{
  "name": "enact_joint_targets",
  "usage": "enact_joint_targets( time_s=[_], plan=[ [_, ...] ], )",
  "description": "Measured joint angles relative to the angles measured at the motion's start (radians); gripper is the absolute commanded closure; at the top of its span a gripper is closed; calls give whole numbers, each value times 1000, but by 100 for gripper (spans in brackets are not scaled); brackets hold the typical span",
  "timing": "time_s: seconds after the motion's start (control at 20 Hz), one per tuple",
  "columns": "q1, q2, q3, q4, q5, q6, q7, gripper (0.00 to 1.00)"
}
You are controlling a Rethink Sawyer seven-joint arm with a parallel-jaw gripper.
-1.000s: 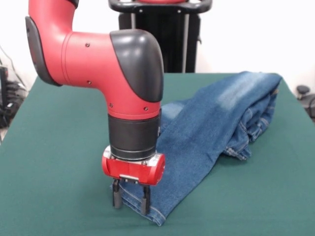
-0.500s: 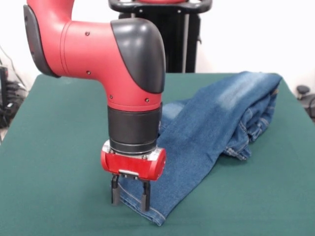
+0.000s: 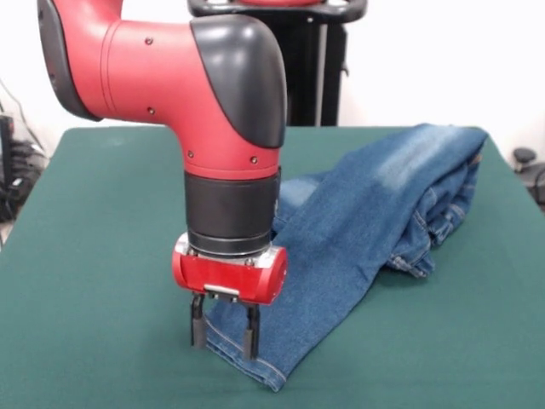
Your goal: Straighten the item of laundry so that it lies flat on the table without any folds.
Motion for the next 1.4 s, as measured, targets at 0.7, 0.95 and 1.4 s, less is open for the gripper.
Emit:
enact_joint_targets(
  time_s=[0.7,0.95,1.4],
  plan=[
    [3,-78,0,135,16,0,0,0],
    [7,-82,0,160,16,0,0,0],
    [11,-21,0,164,14,-80,0,0]
  ],
)
